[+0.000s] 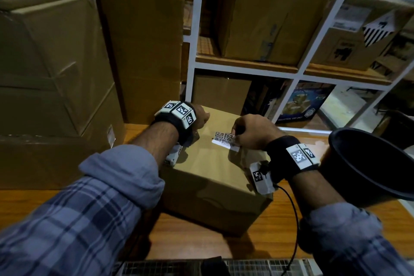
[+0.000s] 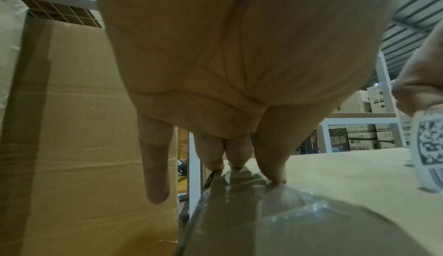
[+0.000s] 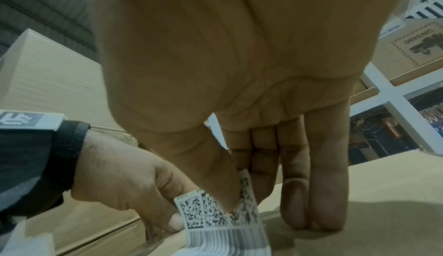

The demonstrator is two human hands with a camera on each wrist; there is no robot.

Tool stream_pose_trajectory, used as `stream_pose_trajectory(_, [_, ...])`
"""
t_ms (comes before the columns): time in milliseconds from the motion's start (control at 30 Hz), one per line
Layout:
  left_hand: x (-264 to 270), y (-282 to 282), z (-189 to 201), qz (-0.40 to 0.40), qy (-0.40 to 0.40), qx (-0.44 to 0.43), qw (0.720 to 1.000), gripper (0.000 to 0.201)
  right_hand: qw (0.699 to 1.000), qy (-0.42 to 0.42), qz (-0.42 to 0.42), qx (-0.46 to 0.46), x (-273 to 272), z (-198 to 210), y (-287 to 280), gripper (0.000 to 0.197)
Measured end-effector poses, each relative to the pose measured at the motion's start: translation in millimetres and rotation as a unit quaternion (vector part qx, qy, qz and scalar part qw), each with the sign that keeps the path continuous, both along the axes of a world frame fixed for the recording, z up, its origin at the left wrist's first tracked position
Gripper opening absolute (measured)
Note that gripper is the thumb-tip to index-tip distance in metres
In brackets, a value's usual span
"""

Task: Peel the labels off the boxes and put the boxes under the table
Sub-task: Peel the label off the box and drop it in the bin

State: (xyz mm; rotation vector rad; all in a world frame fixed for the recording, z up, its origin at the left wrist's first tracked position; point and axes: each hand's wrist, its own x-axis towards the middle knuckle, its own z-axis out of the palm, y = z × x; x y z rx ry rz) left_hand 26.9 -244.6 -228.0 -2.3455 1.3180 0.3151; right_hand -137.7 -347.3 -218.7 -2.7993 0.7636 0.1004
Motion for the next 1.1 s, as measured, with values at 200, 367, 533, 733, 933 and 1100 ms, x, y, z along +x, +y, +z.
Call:
stream_pose_trajectory(200, [-1, 0, 2, 0.004, 0.005, 0.006, 1.000, 0.066, 1.000, -0.012, 0.006, 0.023, -2, 0, -2, 0.012])
stream_pose_trajectory(367, [-2, 2, 3, -0.002, -0.006, -0.008, 1.000, 0.063, 0.997, -0.045, 0.012, 0.062, -6, -5, -9, 0.008])
stream_pose_trajectory(533, [0, 3, 1, -0.010, -0.009, -0.008, 1.000, 0.060, 0.997, -0.052, 0.017, 0.053, -4, -8, -14, 0.007])
stream_pose_trajectory(733, [-3, 2, 3, -0.015, -0.015, -0.001, 1.000, 0.057, 0.997, -0.069, 0.001, 0.028, -1, -11, -11, 0.037])
stream_pose_trajectory(933, [-1, 0, 2, -0.004, -0.002, 0.002, 1.000, 0.064, 0.996, -0.087, 0.010, 0.027, 3, -10, -11, 0.045])
stream_pose_trajectory(1100, [-2, 1, 0, -0.006, 0.000, -0.018, 1.000, 0.062, 0.996, -0.070, 0.058, 0.001, 11, -9, -4, 0.032])
